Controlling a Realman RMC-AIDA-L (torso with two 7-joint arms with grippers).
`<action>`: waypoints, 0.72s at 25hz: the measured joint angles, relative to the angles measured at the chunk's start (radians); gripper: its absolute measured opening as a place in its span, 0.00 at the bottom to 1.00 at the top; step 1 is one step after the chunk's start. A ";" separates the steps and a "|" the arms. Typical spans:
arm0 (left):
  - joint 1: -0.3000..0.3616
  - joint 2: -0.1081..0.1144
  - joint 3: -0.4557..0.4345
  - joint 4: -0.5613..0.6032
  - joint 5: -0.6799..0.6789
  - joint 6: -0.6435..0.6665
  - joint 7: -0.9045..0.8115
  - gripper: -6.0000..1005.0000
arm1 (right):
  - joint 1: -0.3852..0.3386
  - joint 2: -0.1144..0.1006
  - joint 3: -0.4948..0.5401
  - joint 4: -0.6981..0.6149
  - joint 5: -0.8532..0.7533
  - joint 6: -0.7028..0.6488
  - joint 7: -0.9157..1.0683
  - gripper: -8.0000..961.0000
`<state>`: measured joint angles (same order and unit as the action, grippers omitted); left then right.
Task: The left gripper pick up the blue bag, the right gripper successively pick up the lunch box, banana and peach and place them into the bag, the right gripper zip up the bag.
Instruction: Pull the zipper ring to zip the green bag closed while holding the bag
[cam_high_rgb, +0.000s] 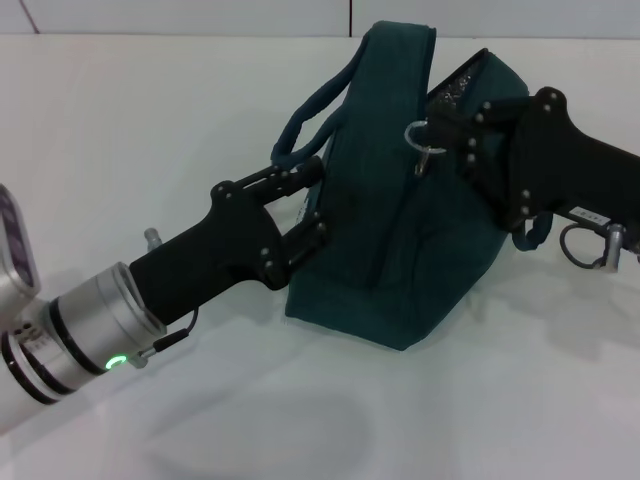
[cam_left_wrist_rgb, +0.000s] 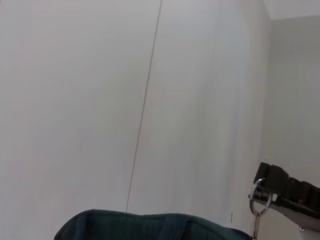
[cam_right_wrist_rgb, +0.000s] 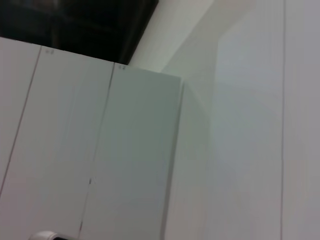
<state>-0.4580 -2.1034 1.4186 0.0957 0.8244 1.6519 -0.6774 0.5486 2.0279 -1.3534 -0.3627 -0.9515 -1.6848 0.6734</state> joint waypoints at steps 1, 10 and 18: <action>-0.003 0.000 0.000 0.000 0.000 0.000 0.001 0.59 | 0.001 0.000 0.000 0.005 0.004 0.000 0.000 0.02; -0.032 -0.005 0.000 0.001 -0.001 -0.032 0.001 0.34 | 0.003 0.000 -0.006 0.014 0.010 0.002 0.000 0.02; -0.039 -0.003 0.002 0.001 0.006 -0.038 0.001 0.24 | -0.004 0.000 -0.001 0.026 0.023 0.002 0.000 0.02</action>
<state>-0.4969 -2.1068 1.4204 0.0972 0.8304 1.6135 -0.6765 0.5446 2.0278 -1.3548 -0.3365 -0.9285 -1.6825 0.6734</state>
